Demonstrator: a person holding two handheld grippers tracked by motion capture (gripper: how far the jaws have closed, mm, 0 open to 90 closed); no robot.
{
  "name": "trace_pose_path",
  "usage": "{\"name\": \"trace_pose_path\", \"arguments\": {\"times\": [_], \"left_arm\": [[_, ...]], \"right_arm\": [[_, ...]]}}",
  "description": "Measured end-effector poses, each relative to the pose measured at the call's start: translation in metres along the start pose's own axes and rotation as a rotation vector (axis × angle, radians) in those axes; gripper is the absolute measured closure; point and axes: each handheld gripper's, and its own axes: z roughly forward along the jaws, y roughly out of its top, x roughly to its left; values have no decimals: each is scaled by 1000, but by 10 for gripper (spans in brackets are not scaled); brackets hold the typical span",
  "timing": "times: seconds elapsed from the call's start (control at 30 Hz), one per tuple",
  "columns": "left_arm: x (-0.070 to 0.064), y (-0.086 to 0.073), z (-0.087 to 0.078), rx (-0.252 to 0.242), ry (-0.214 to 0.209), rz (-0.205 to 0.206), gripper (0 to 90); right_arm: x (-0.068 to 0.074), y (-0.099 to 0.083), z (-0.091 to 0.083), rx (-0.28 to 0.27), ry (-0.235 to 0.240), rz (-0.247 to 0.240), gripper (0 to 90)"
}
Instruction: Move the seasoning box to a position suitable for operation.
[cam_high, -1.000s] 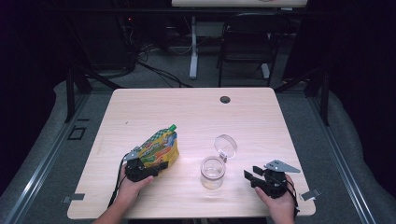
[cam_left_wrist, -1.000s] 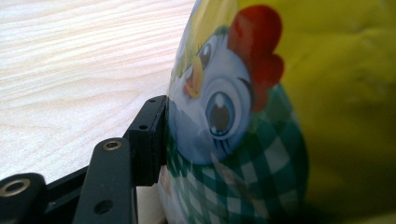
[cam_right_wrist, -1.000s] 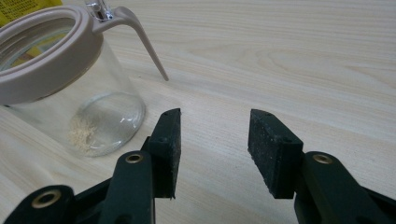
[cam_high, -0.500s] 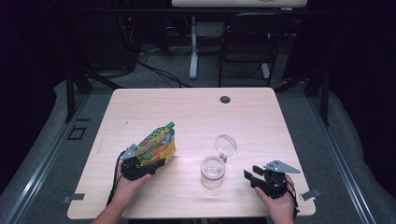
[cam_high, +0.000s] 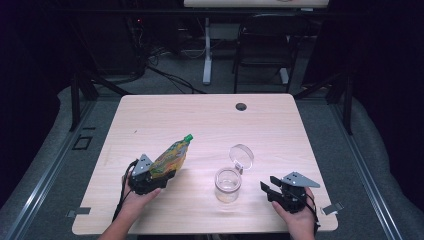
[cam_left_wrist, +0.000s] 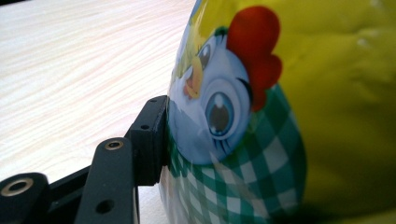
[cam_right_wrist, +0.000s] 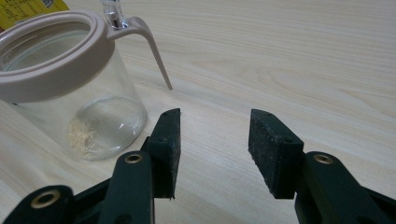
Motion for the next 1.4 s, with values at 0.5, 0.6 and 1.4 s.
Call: {"name": "trace_pose_path", "arguments": {"times": [0.5, 0.6, 1.4], "left_arm": [[-14, 3, -8, 52, 105, 122, 478], [-17, 4, -10, 57, 137, 156, 479], [-41, 8, -10, 108, 276, 397, 479]], "right_arm": [[15, 5, 4, 19, 31, -106, 558], [18, 6, 4, 17, 37, -130, 556], [23, 7, 2, -23, 15, -202, 541]]}}
